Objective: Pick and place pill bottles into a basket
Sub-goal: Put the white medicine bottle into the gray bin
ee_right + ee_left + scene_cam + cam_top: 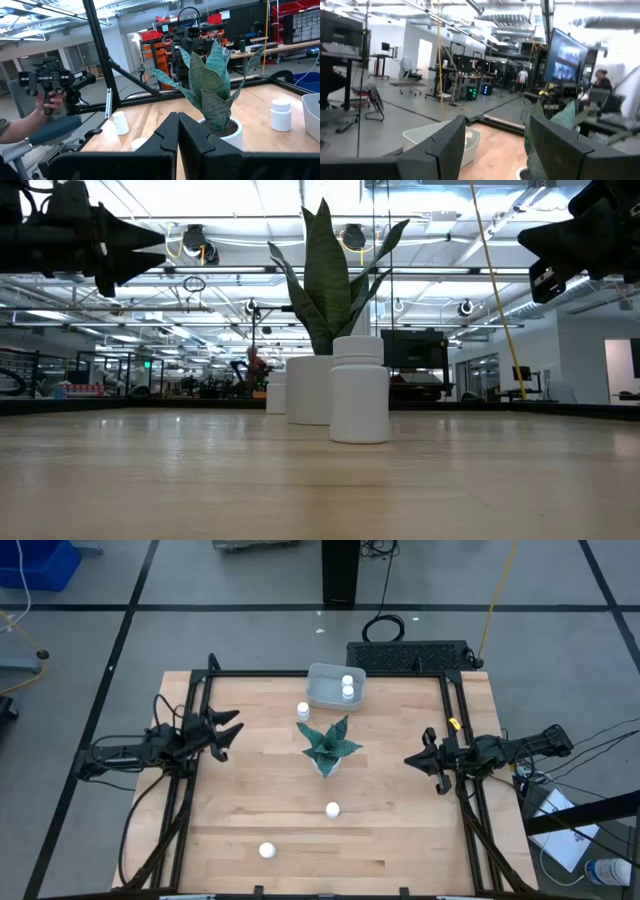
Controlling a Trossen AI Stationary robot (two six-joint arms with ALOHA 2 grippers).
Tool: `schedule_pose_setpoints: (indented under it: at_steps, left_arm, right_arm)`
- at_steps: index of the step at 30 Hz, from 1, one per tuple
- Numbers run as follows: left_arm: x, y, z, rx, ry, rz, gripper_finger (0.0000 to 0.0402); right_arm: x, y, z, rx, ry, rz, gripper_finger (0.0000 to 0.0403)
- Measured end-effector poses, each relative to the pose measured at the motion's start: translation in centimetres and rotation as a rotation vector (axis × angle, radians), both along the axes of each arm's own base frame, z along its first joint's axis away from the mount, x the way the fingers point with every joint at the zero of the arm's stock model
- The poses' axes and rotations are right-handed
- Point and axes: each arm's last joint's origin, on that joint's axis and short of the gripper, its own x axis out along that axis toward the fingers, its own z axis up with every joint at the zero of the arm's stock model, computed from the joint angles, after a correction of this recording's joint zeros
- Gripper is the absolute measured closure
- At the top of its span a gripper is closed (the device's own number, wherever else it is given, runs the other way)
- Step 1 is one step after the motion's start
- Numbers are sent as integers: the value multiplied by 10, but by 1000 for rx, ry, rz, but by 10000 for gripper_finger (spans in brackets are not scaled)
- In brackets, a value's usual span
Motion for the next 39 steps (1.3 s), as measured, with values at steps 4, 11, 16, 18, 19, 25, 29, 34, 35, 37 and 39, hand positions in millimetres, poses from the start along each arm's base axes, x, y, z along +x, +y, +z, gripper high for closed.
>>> schedule_pose_setpoints:
  at_steps: [4, 11, 16, 18, 19, 25, 29, 34, 35, 37, 39]
  left_arm:
    - [0, 2, -2, -113, -31, 33, 174]
    - [-1, 4, -3, -280, -103, 79, 174]
    - [-1, 5, -4, -306, -115, 114, 174]
    - [-2, 5, -2, -314, -142, 120, 174]
    - [-3, 6, 0, -300, -159, 130, 174]
    - [-2, -5, 13, -212, -227, -220, 215]
    - [2, -13, 11, -265, -197, -425, 314]
    - [6, -23, 8, -426, -167, -588, 389]
    - [6, -25, 8, -438, -153, -612, 388]
    - [8, -31, 6, -464, -126, -651, 393]
    - [10, -37, 3, -497, -92, -675, 397]
  right_arm:
    - [0, 0, 0, 0, 0, 0, 403]
    - [0, 0, 0, 0, -1, 0, 403]
    - [0, 0, 0, 0, 0, 0, 403]
    - [0, 0, 0, 0, 0, 0, 403]
    - [0, 0, 0, 0, -1, 0, 403]
    - [0, 0, 0, 0, 0, 0, 403]
    - [0, 0, 0, 0, 0, 0, 403]
    - [0, 0, 0, 0, -1, 0, 403]
    - [0, 0, 0, 0, 0, 0, 403]
    - [0, 0, 0, 0, -1, 1, 403]
    - [0, 0, 0, 0, 0, 0, 403]
